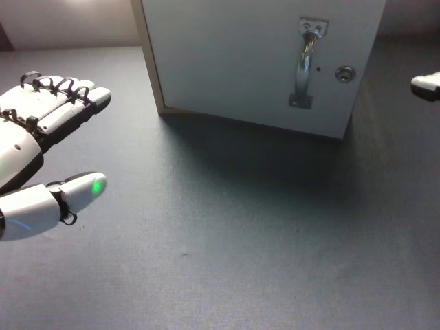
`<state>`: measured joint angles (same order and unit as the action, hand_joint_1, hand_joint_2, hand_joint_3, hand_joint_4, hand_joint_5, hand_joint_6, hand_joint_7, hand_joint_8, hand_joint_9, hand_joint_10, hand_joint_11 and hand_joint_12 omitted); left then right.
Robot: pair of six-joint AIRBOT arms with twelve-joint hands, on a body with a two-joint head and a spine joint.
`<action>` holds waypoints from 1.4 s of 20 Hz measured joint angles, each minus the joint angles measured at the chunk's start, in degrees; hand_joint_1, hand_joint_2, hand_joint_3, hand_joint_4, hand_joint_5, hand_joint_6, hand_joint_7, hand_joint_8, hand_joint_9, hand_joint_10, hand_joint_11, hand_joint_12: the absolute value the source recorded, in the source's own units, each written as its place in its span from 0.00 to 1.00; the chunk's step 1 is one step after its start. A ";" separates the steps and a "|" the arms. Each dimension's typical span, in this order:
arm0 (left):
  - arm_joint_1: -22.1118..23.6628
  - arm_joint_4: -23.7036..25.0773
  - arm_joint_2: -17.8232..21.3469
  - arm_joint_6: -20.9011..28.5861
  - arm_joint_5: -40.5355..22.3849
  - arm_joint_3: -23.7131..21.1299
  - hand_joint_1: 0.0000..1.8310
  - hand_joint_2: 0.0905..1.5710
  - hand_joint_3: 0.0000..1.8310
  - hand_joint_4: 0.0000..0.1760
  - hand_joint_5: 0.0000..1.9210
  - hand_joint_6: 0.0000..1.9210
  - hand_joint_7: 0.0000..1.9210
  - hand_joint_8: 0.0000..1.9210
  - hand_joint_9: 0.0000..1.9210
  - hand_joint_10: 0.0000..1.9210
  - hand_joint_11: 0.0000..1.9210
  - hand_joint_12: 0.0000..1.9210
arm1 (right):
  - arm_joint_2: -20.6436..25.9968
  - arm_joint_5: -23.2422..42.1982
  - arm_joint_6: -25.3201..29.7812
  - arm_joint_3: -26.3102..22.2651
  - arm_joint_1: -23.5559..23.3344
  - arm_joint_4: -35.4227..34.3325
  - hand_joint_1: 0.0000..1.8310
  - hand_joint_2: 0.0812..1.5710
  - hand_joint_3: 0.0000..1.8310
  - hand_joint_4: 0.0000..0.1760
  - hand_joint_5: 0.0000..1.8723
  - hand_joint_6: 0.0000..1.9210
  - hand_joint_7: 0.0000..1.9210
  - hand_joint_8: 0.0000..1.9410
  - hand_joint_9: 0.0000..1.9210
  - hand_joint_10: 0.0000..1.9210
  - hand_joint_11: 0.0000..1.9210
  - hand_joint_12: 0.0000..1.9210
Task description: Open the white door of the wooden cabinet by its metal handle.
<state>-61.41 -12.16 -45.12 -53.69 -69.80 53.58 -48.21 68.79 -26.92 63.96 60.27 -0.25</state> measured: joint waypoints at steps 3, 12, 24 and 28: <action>0.00 0.35 -0.13 0.63 -0.02 0.35 0.00 0.88 0.01 0.00 0.03 0.00 0.02 0.00 0.03 0.00 0.02 0.09 | 0.00 -0.11 0.02 0.20 0.00 0.24 0.15 0.89 0.00 0.00 0.08 0.00 0.09 0.00 0.08 0.00 0.09 0.06; 0.42 0.72 -0.48 0.83 0.50 0.63 0.00 0.89 0.00 0.00 0.02 0.00 0.01 0.00 0.02 0.00 0.01 0.07 | -1.75 -3.45 0.02 3.63 -4.52 1.07 0.00 0.87 0.00 0.00 0.00 0.00 0.00 0.00 0.00 0.00 0.00 0.00; 0.42 0.92 -0.48 1.11 0.81 0.63 0.00 0.88 0.00 0.00 0.04 0.00 0.02 0.00 0.03 0.00 0.02 0.08 | -5.73 -13.99 -0.46 9.79 -13.84 3.96 0.00 0.72 0.00 0.00 0.00 0.00 0.00 0.00 0.00 0.00 0.00 0.00; 0.42 0.92 -0.50 1.22 0.83 0.66 0.00 0.90 0.00 0.00 0.04 0.00 0.02 0.00 0.02 0.00 0.02 0.08 | -6.69 -16.55 -0.81 11.30 -15.89 4.57 0.00 0.73 0.00 0.00 0.00 0.00 0.00 0.00 0.00 0.00 0.00 0.00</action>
<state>-60.99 -11.25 -45.63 -52.47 -68.97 54.24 -54.89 52.25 -27.73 75.26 44.38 4.32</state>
